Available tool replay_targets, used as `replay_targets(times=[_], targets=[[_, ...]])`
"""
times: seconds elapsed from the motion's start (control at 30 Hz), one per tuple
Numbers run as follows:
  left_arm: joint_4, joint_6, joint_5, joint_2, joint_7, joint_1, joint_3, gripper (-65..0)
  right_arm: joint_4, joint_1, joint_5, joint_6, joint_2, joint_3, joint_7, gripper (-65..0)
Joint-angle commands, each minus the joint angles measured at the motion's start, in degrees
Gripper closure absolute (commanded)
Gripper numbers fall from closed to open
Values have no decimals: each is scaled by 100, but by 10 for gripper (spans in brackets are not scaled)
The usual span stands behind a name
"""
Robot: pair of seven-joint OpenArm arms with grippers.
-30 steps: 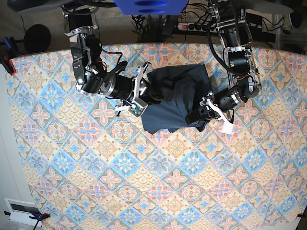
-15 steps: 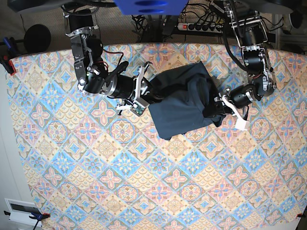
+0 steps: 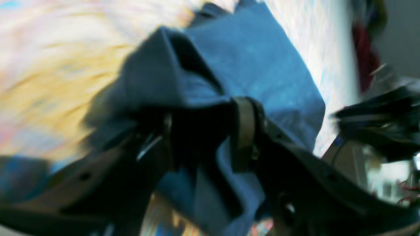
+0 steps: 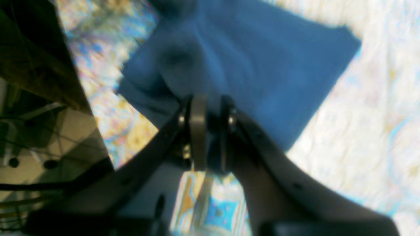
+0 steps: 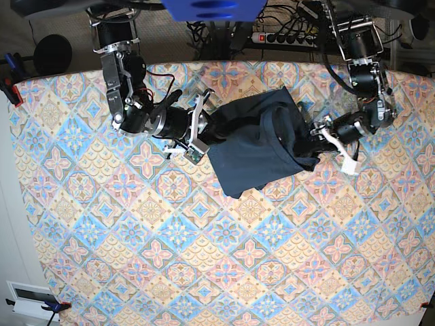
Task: Layout the t-shirt on the table in an organized manner, then fold the t-shirt properly
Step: 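Grasp the bundle's end with the left gripper and lift it, then fold the held end with the left gripper over the bundle toward the right gripper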
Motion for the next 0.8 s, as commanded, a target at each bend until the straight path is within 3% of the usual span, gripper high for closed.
replay_targets(times=[0.0, 0.17, 0.3, 0.47, 0.67, 0.77], targets=[[93, -46, -364, -45, -62, 41, -111, -234, 13, 81, 135, 28, 5, 41, 138, -64], [173, -54, -1481, -203, -62, 499, -199, -235, -110, 477, 135, 28, 5, 49, 138, -64], [1043, -54, -1542, -98, 281, 824, -199, -235, -57, 582, 135, 28, 5, 67, 156, -64], [1984, -54, -1340, 8, 386, 1228, -199, -235, -110, 740, 135, 28, 5, 225, 156, -64], [2019, -46, -452, 96, 351, 1290, 311, -239, -550, 1268, 135, 28, -21, 190, 156, -64], [2019, -46, -303, 96, 342, 1281, 619, -239, -805, 1321, 135, 28, -21, 181, 173, -64]])
